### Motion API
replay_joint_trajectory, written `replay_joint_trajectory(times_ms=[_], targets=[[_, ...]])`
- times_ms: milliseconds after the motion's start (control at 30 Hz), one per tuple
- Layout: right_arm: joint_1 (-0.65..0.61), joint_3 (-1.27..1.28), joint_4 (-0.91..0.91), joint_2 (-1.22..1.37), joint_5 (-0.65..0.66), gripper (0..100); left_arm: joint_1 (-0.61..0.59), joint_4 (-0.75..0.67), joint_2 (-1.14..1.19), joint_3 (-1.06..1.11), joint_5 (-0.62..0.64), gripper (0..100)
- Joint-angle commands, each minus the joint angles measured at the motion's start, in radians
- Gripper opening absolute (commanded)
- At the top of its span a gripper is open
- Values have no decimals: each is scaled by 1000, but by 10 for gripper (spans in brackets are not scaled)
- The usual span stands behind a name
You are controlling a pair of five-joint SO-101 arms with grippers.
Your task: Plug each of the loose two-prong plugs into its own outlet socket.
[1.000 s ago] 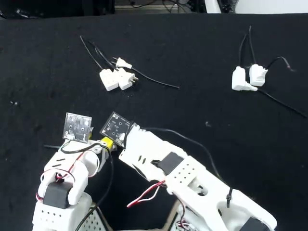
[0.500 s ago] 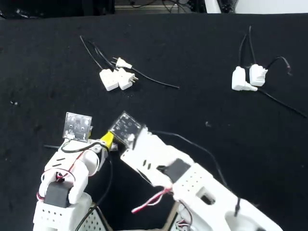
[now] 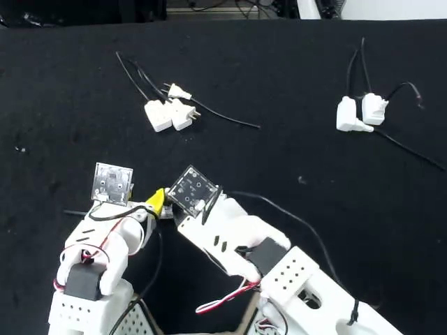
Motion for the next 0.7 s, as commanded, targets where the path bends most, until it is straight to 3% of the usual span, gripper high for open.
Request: replay_joint_trajectory(times_ms=[0,233,367,500,667], targets=[[110,-30,58,-54,23,10,-36,-2,6,2,-9,216],[345,-15,238,-54,318,10,-108,-2,6,-7,-2,216],[405,-13,310,-51,428,10,-108,-2,6,-7,-2,216],[407,-47,376,-50,489,10,-108,2,6,-7,-2,216],[405,-162,454,-48,442,13,-101,6,6,2,-2,216]])
